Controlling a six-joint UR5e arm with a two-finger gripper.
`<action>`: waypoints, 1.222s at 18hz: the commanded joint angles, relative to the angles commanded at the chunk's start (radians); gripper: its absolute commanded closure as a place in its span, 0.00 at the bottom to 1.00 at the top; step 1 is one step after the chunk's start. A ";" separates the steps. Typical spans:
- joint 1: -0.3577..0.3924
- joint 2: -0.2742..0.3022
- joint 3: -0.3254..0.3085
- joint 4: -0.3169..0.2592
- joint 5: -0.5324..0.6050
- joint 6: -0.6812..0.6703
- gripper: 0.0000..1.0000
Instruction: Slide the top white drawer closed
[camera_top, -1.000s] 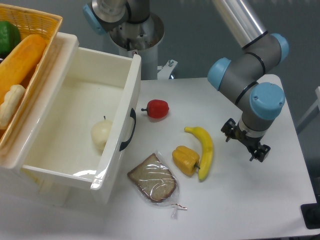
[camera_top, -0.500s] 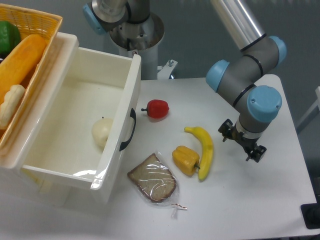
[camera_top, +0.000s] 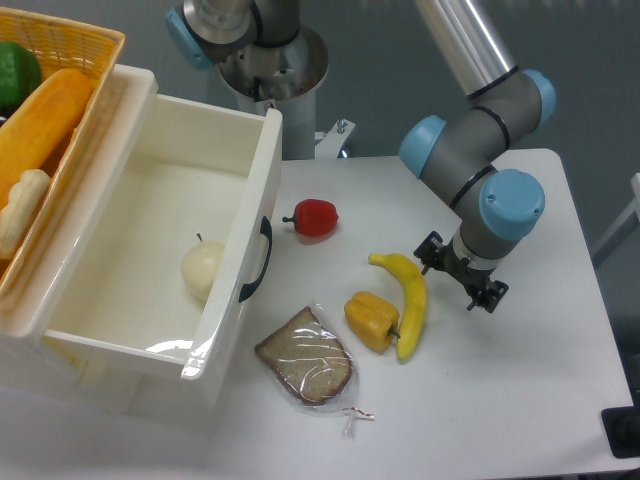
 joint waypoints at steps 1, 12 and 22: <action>-0.002 0.017 -0.002 0.000 -0.035 -0.051 0.21; -0.113 0.107 -0.009 -0.100 -0.218 -0.347 0.95; -0.120 0.160 0.051 -0.425 -0.493 -0.349 1.00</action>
